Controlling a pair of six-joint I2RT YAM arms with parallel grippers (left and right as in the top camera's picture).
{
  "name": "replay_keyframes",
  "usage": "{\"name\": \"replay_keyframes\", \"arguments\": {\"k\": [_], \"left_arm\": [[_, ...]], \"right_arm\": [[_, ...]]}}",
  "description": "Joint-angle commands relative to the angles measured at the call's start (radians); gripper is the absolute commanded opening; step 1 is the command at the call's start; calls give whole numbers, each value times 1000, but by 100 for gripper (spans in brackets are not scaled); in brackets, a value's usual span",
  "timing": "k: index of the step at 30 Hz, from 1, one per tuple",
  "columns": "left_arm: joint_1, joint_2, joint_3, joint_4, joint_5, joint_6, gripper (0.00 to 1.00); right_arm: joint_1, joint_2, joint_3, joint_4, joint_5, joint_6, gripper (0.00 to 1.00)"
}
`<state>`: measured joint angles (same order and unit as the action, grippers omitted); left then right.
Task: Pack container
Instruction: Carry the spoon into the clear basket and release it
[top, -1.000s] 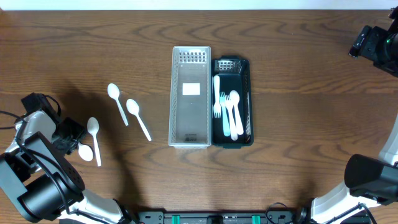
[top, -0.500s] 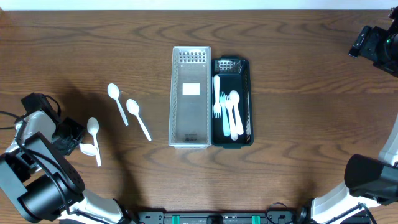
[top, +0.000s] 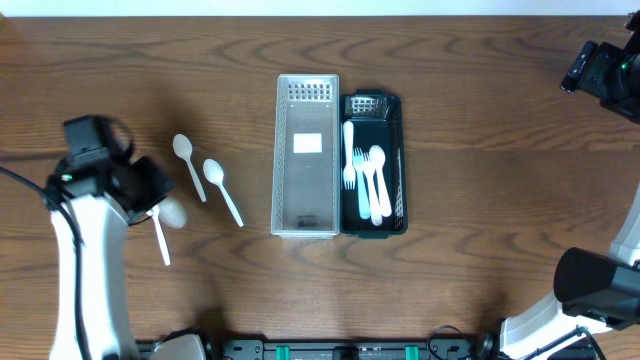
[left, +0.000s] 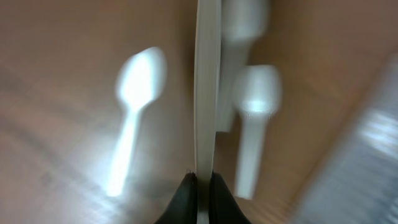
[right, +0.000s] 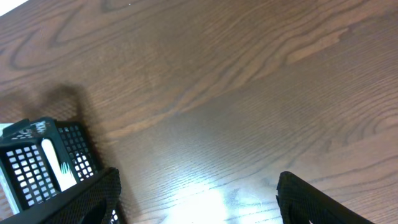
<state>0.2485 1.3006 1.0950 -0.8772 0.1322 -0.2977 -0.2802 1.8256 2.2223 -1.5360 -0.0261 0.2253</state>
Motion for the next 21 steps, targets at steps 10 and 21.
{"name": "replay_keyframes", "arguments": {"k": [10,21], "left_arm": [[-602,-29,84,154,14,26,6],[-750,297,85,191,14,253,6]], "right_arm": [[6,-6,-1,-2,-6,-14,84],[6,-6,-1,-2,-8,-13,84]]}}
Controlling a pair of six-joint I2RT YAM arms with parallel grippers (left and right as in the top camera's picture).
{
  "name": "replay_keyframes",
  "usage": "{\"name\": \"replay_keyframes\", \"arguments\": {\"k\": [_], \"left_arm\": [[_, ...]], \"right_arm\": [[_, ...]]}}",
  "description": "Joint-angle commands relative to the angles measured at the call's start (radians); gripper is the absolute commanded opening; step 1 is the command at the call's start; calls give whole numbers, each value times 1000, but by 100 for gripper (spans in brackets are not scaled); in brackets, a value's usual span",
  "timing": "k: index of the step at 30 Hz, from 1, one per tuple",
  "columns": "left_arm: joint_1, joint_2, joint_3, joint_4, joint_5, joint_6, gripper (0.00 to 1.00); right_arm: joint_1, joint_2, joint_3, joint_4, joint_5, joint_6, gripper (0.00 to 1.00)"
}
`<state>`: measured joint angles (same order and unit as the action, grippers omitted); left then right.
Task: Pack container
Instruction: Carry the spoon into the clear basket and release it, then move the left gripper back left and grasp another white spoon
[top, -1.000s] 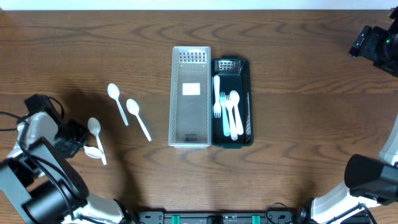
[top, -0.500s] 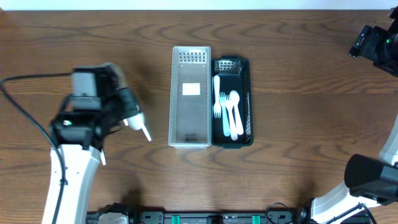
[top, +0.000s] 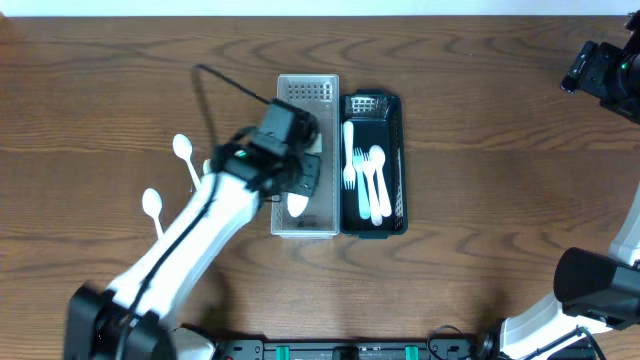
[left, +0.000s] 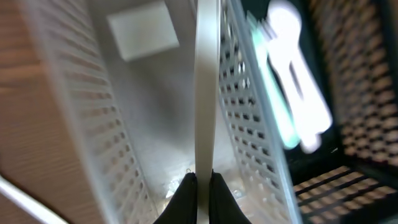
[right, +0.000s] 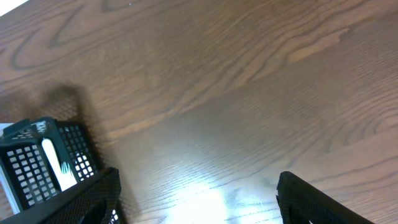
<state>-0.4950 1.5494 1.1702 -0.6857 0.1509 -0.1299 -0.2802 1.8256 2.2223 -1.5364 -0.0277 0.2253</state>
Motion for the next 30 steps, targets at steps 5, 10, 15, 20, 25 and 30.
{"name": "replay_keyframes", "arguments": {"k": [5,10,15,20,25,30], "left_arm": [[-6,105,10,-2,-5,100,6],[-6,92,56,-44,-20,122,49],[-5,50,222,-207,-142,137,62],[67,-51,354,-339,-243,103,72],[291,-158,359,-395,-241,1,76],[526,-151,343,-459,-237,-74,77]], "right_arm": [[7,-6,-1,-5,-7,-13,84],[6,-6,-1,-11,-6,-14,84],[6,-6,-1,-12,-6,-14,84],[6,-6,-1,-13,-6,-14,84],[6,-6,-1,-40,-6,-21,84],[6,-6,-1,-37,-4,-22,87]]}}
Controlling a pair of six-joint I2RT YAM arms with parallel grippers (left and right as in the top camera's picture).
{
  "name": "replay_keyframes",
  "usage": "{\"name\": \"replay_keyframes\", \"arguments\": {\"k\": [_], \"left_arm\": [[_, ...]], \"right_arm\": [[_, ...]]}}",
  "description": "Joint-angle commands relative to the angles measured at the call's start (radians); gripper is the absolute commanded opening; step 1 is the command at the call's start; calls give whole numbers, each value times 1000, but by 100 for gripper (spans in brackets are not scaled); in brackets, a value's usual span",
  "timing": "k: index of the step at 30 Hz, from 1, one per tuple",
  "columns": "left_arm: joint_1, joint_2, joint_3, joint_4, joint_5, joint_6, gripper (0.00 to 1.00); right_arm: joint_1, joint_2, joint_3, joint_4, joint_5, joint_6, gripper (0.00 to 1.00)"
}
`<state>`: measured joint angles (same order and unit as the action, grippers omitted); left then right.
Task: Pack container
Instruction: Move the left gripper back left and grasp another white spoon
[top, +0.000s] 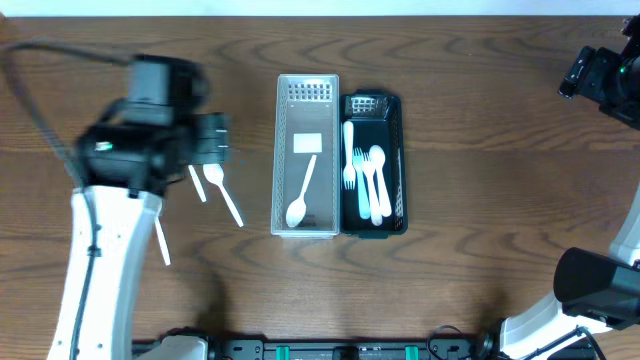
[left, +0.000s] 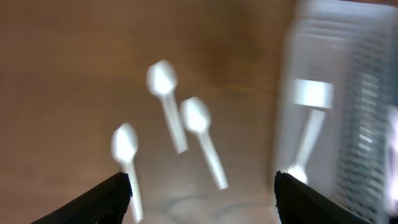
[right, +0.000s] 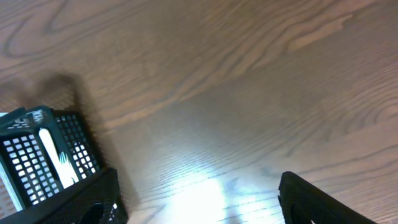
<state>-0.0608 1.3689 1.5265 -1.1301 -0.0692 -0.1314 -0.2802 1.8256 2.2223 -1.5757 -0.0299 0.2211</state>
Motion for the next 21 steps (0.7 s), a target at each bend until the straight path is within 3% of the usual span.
{"name": "replay_keyframes", "arguments": {"k": [1,13,21], "left_arm": [[132,40,-24,-14,-5,-73,77],[440,270,-50,-5,149,-57,77],[490,389,-51,-5,205,-96,77]], "right_arm": [[6,-6,-1,2,-2,-18,87],[6,-6,-1,-11,0,-62,88],[6,-6,-1,-9,0,-70,88]]}}
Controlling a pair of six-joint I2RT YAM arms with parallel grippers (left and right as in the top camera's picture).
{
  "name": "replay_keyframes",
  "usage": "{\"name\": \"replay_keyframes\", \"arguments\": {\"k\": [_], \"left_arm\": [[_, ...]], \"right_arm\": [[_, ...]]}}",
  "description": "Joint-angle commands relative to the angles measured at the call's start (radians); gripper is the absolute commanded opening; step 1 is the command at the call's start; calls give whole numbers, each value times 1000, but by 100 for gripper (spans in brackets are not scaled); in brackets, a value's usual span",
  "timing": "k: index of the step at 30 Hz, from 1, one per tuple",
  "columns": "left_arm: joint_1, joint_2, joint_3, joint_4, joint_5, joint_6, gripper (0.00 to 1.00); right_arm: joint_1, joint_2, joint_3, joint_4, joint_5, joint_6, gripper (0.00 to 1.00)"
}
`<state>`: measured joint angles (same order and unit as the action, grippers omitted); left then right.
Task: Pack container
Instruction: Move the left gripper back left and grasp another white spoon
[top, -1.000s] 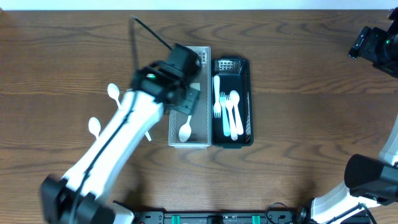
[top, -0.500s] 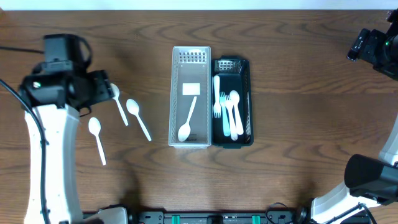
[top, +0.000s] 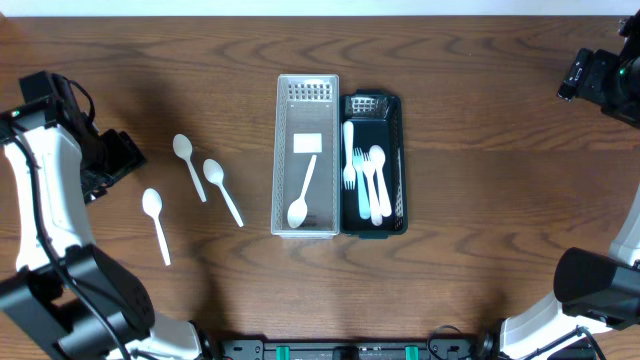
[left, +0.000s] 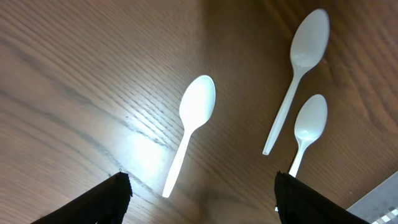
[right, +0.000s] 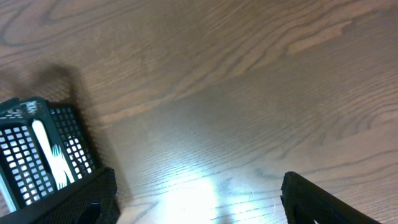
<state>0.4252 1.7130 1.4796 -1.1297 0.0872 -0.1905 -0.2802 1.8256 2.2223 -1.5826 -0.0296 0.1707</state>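
Observation:
Three white plastic spoons (top: 151, 203) (top: 181, 148) (top: 213, 172) lie on the wood table, left of the clear container (top: 284, 140). One white spoon (top: 298, 210) lies inside that container. The black container (top: 396, 150) beside it holds several white forks and spoons. My left gripper (top: 122, 160) hangs open and holds nothing at the far left. In the left wrist view the nearest spoon (left: 196, 107) lies ahead of that gripper (left: 202, 199), and two more spoons (left: 309, 46) (left: 311, 119) lie to its right. My right gripper (top: 598, 75) is open at the far right.
In the right wrist view, the open right gripper (right: 199, 199) looks down on bare wood, with a corner of the black container (right: 37, 146) at the lower left. The table's far edge runs along the top of the overhead view.
My left gripper was open over the spoons just left of the clear container. It is now further left, near the table's left side, still open. The right arm has not moved.
My left gripper was shut on a white spoon at the left of the table. Then it held that spoon inside the clear container. Later the spoon lay in the container and the gripper was open beside it. Now the gripper is at the far left.

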Motion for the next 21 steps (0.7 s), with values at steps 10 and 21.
{"name": "replay_keyframes", "arguments": {"k": [10,21], "left_arm": [[4,138,-4,-15,74,48,76],[4,138,-169,75,74,127,76]], "right_arm": [[6,-6,-3,3,-1,-19,88],[6,-6,-6,9,-1,-19,88]]}}
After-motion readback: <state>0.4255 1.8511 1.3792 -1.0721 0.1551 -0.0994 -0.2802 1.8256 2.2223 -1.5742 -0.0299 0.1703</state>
